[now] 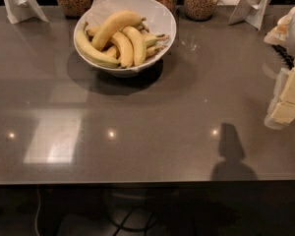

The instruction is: Pick banana from white bowl

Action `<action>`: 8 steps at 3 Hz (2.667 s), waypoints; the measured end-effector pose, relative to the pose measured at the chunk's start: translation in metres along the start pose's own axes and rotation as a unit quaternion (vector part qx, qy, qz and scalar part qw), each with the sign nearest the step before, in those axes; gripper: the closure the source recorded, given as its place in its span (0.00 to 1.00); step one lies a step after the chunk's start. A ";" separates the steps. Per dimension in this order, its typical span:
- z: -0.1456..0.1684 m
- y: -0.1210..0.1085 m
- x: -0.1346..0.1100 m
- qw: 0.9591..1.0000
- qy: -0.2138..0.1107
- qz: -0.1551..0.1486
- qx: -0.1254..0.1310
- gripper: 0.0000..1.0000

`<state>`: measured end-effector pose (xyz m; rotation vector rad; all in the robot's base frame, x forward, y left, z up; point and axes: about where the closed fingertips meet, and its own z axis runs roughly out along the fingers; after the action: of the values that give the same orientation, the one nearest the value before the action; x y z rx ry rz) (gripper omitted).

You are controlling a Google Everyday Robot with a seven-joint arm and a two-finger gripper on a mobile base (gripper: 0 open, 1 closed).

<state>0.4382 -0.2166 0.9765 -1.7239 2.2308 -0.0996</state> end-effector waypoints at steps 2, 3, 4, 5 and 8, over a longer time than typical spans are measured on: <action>-0.001 -0.008 -0.010 1.000 -0.016 -0.012 0.018 0.00; -0.002 -0.028 -0.036 0.996 -0.059 -0.036 0.048 0.00; 0.001 -0.054 -0.076 0.987 -0.121 -0.075 0.073 0.00; 0.006 -0.088 -0.131 0.970 -0.190 -0.127 0.086 0.00; 0.013 -0.136 -0.207 0.940 -0.259 -0.200 0.092 0.00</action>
Offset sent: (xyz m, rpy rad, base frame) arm 0.0221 0.0158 0.0076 0.0357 -0.0895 0.0528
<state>0.6149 -0.0539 1.0404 -1.8145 1.4389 0.0504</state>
